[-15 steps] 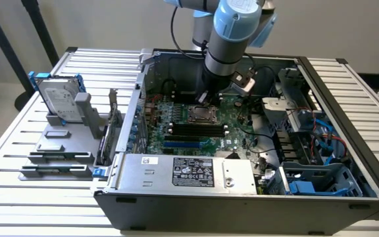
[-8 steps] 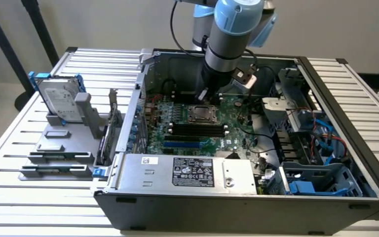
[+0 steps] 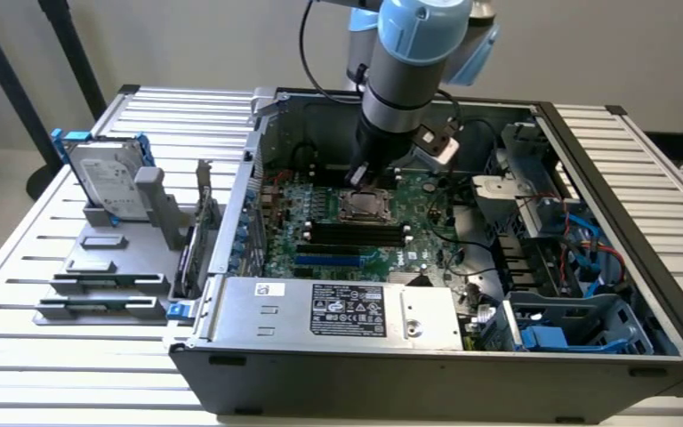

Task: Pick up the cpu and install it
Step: 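Install the first cpu locking lever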

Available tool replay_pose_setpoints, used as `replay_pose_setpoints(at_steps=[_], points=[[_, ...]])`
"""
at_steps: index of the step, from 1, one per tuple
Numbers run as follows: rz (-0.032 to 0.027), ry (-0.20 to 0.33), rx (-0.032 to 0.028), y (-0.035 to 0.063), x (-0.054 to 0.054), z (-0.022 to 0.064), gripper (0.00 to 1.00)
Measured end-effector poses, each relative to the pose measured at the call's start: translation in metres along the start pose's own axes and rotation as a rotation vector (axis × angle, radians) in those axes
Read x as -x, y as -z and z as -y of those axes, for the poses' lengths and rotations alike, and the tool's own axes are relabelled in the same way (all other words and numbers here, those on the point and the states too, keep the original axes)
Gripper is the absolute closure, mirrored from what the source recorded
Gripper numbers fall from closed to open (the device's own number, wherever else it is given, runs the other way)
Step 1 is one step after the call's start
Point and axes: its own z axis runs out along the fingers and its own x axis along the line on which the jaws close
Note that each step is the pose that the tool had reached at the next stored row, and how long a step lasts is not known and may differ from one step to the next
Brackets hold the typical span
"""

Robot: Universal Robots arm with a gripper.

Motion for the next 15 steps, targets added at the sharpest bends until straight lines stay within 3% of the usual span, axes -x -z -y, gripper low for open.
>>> replay_pose_setpoints(at_steps=[15], points=[[-0.0050,0.000,-0.0051,0.0256,0.036,0.0010,0.89]])
